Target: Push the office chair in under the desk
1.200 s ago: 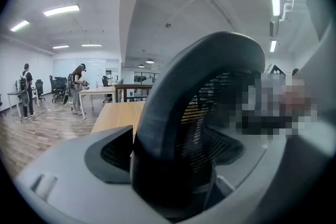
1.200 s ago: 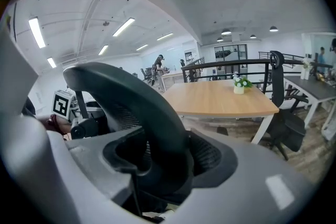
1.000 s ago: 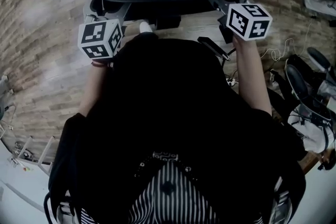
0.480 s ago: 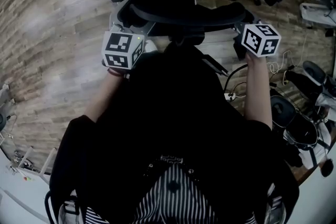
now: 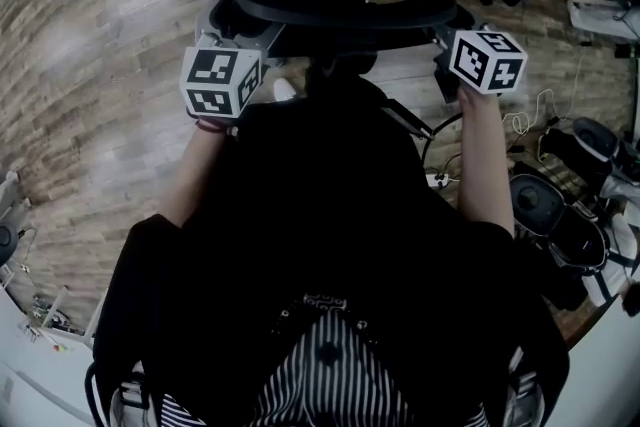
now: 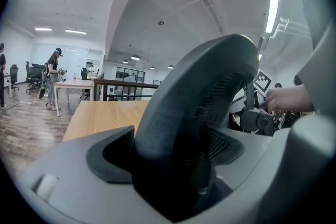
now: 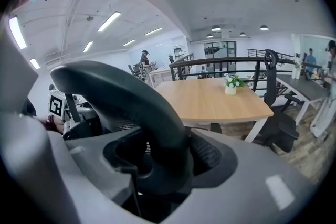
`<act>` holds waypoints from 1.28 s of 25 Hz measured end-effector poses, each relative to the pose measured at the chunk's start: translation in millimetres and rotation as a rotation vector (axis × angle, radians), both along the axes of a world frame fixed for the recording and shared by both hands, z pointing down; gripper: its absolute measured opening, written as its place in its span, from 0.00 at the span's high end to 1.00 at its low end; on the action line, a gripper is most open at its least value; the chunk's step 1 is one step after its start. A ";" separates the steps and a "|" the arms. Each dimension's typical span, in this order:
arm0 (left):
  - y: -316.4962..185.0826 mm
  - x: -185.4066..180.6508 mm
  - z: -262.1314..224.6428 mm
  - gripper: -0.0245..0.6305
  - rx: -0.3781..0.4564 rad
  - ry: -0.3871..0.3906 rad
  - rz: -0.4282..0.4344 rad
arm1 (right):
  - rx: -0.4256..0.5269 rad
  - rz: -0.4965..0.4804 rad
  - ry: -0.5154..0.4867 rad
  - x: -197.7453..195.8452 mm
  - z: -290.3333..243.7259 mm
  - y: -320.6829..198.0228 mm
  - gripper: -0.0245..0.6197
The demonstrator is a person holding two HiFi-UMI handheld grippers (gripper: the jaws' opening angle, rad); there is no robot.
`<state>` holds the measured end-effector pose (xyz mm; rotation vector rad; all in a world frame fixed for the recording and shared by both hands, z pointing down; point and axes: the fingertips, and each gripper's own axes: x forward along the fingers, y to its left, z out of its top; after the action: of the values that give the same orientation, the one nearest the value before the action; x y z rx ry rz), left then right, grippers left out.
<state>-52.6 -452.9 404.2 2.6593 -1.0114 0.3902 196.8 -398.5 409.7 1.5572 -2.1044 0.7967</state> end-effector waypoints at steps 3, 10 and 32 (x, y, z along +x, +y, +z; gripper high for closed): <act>-15.0 7.6 -1.0 0.34 0.000 -0.003 -0.006 | 0.014 0.002 0.003 8.4 -1.6 -16.4 0.56; -54.5 14.6 -1.6 0.33 -0.006 -0.010 -0.044 | 0.008 -0.069 0.006 16.5 -1.3 -64.0 0.56; -174.3 45.3 6.4 0.32 -0.040 -0.031 -0.152 | 0.022 -0.219 0.006 48.7 8.3 -200.0 0.58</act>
<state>-7.4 -627.2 410.6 2.5281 -1.1929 0.4155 245.5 -598.5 418.0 1.3085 -2.2373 0.6937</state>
